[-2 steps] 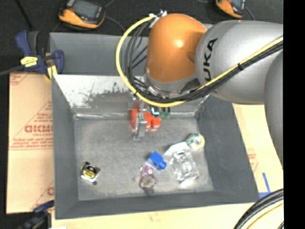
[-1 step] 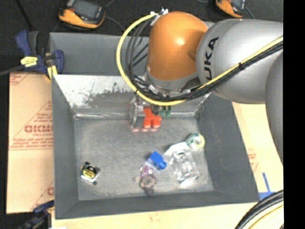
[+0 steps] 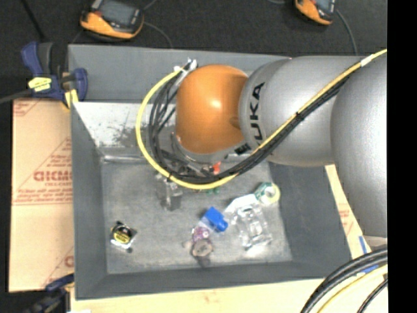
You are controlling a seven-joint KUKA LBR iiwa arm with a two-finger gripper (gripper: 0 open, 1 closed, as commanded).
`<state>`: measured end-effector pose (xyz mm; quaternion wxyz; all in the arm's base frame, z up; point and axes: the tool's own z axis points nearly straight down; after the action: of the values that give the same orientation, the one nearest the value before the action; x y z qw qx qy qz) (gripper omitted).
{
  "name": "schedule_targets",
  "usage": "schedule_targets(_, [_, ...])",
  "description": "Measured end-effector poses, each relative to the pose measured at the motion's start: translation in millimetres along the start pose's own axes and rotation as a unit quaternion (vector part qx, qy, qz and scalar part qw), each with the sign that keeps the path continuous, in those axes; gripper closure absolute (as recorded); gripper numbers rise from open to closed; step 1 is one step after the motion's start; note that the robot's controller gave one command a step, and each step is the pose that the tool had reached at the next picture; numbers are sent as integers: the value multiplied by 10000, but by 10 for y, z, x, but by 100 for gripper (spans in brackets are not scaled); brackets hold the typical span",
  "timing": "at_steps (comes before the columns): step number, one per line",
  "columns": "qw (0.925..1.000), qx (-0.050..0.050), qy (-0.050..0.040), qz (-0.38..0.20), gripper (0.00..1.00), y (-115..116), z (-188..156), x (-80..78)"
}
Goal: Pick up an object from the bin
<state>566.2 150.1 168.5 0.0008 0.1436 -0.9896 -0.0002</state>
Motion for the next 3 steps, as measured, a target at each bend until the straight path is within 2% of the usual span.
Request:
schedule_targets(1, [10000,-6,-21,16,0,-3,-18,-12])
schedule_targets(2, [9966,20,-6,-818,0,-929,211,334])
schedule_targets(3, [9544,-5,15,-2986,0,-913,1008,741])
